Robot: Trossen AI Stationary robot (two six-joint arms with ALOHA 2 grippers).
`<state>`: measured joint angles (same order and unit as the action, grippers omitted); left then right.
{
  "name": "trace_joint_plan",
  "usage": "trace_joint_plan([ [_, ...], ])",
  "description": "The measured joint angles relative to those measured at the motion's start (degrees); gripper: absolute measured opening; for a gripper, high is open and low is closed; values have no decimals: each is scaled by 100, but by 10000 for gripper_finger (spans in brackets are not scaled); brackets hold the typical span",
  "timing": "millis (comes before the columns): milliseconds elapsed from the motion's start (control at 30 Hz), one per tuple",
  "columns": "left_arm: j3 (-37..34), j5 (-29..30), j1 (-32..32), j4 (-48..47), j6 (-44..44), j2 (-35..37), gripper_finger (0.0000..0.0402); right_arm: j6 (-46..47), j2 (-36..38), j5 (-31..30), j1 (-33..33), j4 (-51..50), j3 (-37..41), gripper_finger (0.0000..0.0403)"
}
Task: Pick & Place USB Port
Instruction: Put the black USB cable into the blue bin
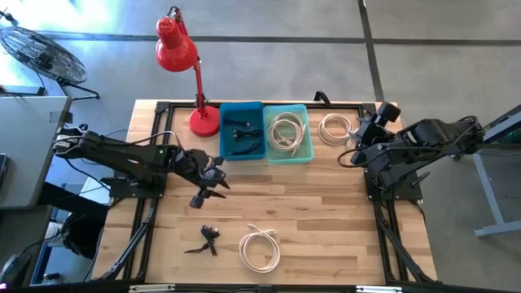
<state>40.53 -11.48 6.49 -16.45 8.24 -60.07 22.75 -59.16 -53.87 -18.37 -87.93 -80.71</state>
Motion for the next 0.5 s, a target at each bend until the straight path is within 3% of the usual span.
trace_joint_plan([
  [200,0,550,349,0,-572,0,154,-764,2,-256,0,477,0,209],
  [500,0,515,499,-129,-2666,-2,154,-519,0,435,0,539,0,209],
])
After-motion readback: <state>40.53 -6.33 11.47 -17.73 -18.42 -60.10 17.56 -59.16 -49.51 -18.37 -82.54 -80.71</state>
